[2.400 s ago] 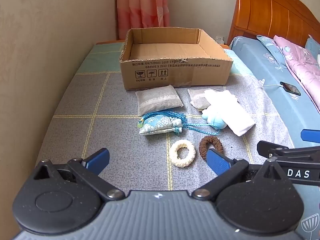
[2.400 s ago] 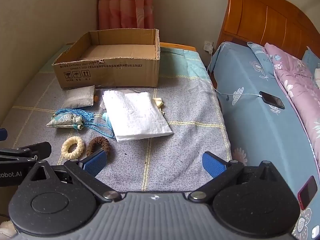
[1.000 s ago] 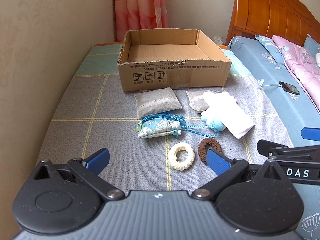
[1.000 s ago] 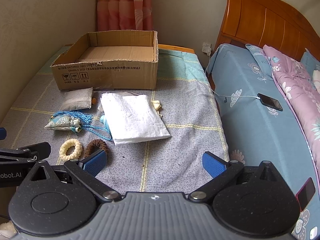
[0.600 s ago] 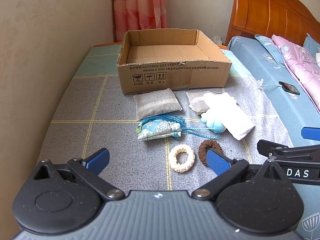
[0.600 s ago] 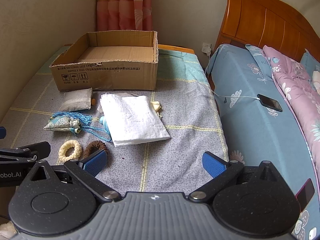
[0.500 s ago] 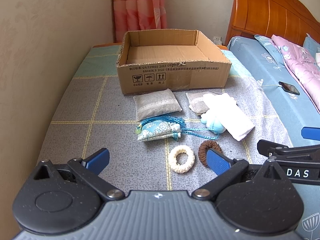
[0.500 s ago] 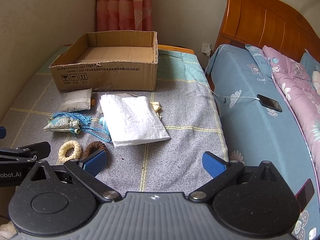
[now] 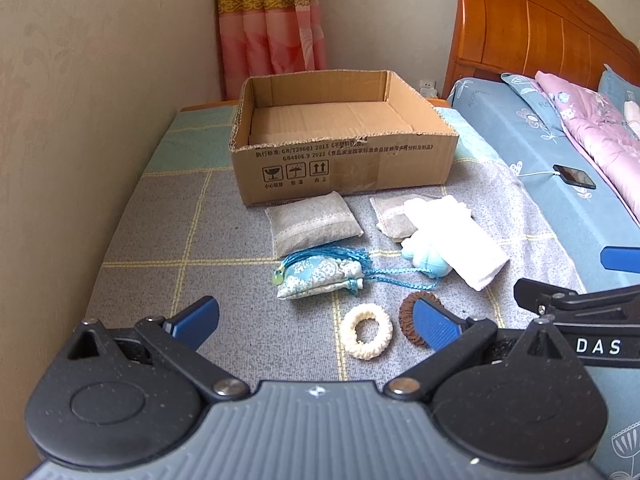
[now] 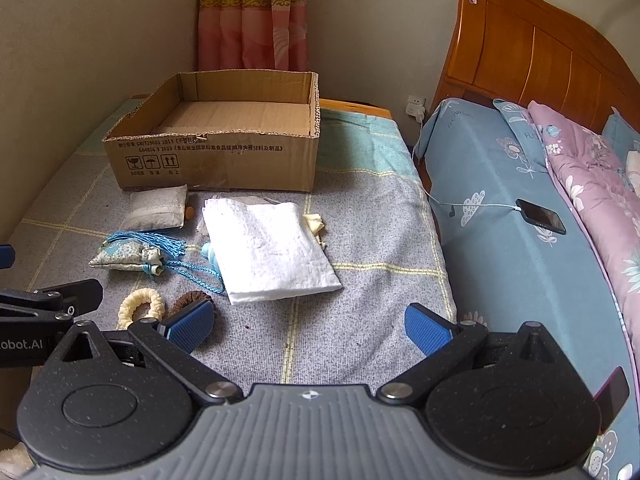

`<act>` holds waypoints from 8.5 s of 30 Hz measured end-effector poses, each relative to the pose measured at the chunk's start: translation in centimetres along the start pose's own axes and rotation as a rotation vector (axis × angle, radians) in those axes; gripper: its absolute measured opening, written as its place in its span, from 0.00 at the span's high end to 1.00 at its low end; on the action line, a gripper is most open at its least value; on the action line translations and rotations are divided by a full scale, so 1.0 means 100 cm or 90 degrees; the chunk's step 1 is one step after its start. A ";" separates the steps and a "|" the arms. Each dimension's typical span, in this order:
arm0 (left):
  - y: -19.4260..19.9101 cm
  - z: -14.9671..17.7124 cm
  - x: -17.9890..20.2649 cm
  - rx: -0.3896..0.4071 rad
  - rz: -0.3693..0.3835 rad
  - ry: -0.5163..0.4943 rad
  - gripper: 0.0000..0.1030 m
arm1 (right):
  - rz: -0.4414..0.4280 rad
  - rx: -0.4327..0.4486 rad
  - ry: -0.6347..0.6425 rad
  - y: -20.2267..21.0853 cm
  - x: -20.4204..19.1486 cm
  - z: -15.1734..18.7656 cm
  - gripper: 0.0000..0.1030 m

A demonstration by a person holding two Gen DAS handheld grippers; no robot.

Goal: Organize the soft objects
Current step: 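Close the left gripper on the cream scrunchie while the right tool reaches toward the white towel, then lift the cream scrunchie with the left gripper while the right gripper grasps the white towel, then carry the cream scrunchie into the box and open the left gripper while the right lifts the towel, then lower the white towel into the box and open the right gripper, then move the left tool toward the blue tasseled sachet while the right tool approaches the brown scrunchie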

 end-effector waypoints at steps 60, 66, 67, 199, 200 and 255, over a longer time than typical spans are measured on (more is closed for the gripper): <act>-0.057 0.038 0.039 0.053 0.180 -0.183 0.54 | -0.095 0.028 0.025 -0.050 0.044 0.018 0.00; -0.055 0.038 0.039 0.059 0.183 -0.180 0.69 | -0.139 0.035 0.048 -0.048 0.034 0.012 0.00; -0.056 0.038 0.037 0.058 0.180 -0.175 0.69 | -0.147 0.035 0.051 -0.049 0.033 0.011 0.00; -0.061 -0.049 -0.061 0.097 -0.006 -0.027 0.02 | -0.106 0.086 0.187 -0.115 -0.010 -0.191 0.00; -0.060 -0.048 -0.060 0.099 -0.005 -0.028 0.02 | -0.110 0.085 0.184 -0.112 -0.011 -0.185 0.00; -0.100 0.003 0.014 0.013 0.042 -0.134 0.02 | -0.193 -0.035 0.150 -0.104 -0.019 0.030 0.00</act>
Point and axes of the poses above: each gripper's, at about its wrist camera, not at the fingertips, and y roughly against the way its jaws point, x to its right, z to its underside, the point moved 7 cm from there along -y, roughly the way its jaws point, and after that the axes turned 15 degrees about -z, right-handed, at the moved point
